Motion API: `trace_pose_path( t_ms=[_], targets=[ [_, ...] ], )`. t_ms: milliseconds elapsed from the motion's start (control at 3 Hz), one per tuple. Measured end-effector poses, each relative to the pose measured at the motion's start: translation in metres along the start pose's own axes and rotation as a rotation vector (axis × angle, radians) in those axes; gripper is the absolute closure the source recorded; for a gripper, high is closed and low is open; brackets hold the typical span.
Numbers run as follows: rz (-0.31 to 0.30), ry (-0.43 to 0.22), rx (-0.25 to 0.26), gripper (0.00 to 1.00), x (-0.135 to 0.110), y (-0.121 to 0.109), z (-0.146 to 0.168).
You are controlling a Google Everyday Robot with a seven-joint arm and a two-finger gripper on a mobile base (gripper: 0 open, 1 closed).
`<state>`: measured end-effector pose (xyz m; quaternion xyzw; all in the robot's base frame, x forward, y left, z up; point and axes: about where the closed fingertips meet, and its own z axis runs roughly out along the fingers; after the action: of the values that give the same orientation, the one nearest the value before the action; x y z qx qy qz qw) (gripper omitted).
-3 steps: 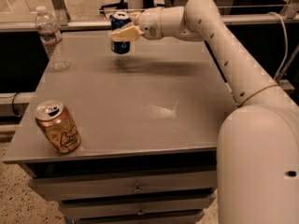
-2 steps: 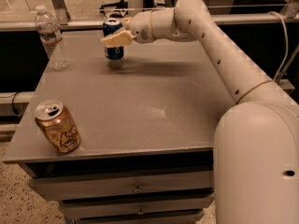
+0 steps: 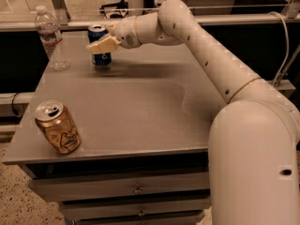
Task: Move pepsi can near water bottle
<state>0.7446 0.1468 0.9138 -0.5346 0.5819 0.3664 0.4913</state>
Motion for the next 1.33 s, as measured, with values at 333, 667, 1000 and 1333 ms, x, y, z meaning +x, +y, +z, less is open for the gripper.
trace_pose_path(
  t_ms=[333,667,1000,1333],
  targets=[
    [-0.022,-0.006,-0.002,1.00,-0.006,0.004,0.013],
    [-0.044,-0.002,0.009,1.00,-0.008,0.005,0.024],
    [-0.066,0.000,0.025,1.00,-0.009,0.001,0.037],
    [-0.076,0.000,0.041,0.97,-0.009,-0.005,0.052]
  ],
)
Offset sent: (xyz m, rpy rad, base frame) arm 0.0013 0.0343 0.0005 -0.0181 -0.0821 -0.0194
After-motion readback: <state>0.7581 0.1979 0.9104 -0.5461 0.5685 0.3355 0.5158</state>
